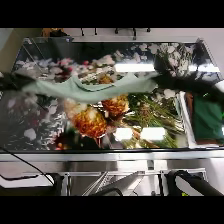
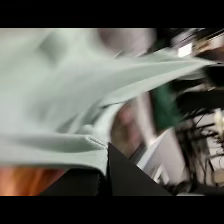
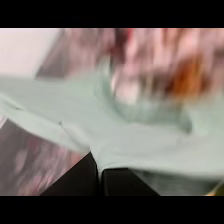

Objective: Fold the shirts.

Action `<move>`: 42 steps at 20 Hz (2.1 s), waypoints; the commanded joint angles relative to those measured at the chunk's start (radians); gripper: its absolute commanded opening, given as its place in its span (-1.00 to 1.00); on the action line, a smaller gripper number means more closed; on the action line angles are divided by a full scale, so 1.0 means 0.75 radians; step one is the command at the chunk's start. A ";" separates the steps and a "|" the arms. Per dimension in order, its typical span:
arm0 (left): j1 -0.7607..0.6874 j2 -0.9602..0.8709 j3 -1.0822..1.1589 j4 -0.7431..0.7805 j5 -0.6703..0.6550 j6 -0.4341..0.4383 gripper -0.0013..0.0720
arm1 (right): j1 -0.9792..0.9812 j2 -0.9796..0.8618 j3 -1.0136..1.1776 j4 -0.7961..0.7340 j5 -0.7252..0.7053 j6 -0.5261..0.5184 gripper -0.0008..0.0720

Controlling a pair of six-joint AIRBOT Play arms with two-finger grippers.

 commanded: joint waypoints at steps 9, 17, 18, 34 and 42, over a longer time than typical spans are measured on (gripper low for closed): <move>0.722 0.710 0.522 -0.866 0.409 -0.356 -0.92 | -0.139 0.053 1.141 -0.181 -0.036 0.007 -0.93; -0.102 0.532 0.120 0.353 0.389 -0.266 -0.92 | -0.136 -0.164 0.680 -0.250 0.067 0.098 -0.94; -0.251 0.458 0.051 0.539 0.430 -0.252 -0.92 | -0.137 -0.208 0.559 -0.252 0.056 0.091 -0.94; -0.477 -0.720 0.415 0.880 0.692 -0.363 -0.93 | -0.170 -1.176 0.657 -0.205 -0.205 -0.118 -0.94; -0.528 -0.722 0.459 1.156 0.531 -0.527 -0.93 | -0.224 -1.153 0.637 -0.578 0.083 0.004 -0.94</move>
